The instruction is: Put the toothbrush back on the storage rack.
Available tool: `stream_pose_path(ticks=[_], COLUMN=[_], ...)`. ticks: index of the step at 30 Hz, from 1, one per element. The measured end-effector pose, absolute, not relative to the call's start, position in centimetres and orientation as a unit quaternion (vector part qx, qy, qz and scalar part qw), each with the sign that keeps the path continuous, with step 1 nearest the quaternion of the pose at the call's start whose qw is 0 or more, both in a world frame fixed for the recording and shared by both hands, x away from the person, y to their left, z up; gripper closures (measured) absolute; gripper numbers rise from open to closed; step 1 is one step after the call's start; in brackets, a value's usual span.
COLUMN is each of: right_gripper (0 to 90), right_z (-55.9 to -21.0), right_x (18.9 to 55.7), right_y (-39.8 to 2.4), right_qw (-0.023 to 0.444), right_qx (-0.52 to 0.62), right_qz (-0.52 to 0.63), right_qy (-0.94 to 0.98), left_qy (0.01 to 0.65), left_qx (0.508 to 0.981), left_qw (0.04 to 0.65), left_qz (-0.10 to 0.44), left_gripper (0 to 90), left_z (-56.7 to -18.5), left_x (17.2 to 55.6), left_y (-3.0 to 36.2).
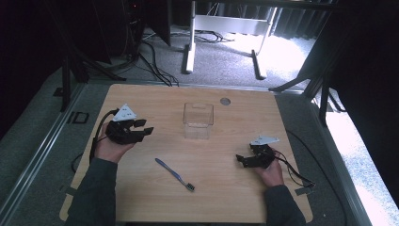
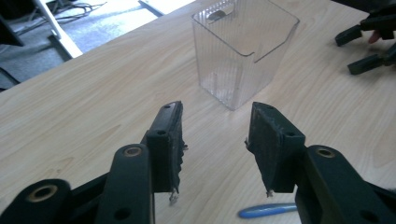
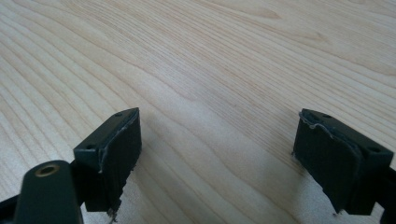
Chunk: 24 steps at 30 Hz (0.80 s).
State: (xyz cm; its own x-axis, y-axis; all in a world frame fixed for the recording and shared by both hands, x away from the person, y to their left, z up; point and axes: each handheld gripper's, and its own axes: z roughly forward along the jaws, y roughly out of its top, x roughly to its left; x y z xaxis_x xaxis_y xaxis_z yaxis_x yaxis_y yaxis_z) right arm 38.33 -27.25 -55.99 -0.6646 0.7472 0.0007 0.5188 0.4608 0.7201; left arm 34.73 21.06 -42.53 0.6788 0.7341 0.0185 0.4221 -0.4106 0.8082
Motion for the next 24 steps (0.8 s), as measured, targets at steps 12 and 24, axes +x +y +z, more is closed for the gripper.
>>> stream_pose_path(ticks=[12,24], right_gripper=[14.9,14.9], right_z=[-56.0,-56.0], right_x=[38.3,38.3], right_y=[-27.3,-27.3], right_qw=[0.160,0.160], right_qx=[0.376,0.376], right_qz=[0.357,0.357], right_qy=[0.840,0.840], left_qy=[0.337,0.328], left_qx=[0.826,0.839], left_qw=[0.415,0.401], left_qz=[0.176,0.167], left_gripper=[60.7,63.9], left_z=[-42.5,-42.6], left_x=[34.9,35.0], left_y=[20.5,19.5])
